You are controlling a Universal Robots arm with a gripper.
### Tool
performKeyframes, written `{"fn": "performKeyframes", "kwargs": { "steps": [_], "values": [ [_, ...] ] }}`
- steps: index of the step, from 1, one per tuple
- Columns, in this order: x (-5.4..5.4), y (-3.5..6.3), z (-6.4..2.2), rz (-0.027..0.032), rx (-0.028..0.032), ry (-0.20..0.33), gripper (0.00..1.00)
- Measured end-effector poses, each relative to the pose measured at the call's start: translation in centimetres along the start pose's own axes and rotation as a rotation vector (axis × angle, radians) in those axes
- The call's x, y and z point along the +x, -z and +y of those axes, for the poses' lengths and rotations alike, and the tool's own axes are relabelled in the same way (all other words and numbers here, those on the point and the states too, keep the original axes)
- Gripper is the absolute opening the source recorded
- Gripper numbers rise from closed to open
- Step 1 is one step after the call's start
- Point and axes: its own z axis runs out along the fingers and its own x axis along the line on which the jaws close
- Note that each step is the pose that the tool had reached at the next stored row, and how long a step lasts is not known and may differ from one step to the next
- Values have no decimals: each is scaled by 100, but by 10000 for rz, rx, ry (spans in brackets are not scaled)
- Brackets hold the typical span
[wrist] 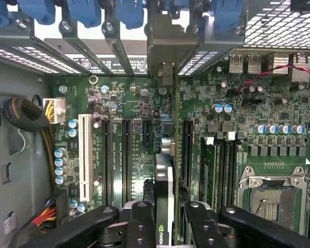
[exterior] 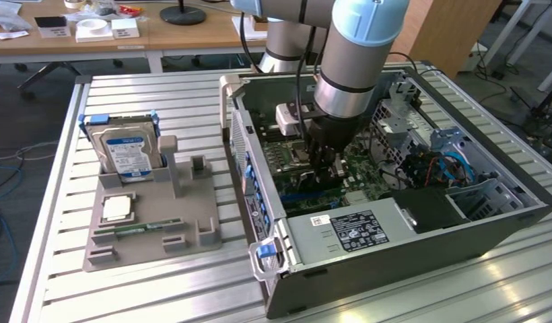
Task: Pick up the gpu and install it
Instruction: 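Insert the gpu into the slot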
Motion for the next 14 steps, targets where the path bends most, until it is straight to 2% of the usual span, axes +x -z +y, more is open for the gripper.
{"fn": "performKeyframes", "kwargs": {
  "steps": [14],
  "values": [
    [0, 19, 16, 1, 18, 15, 27]
  ]
}}
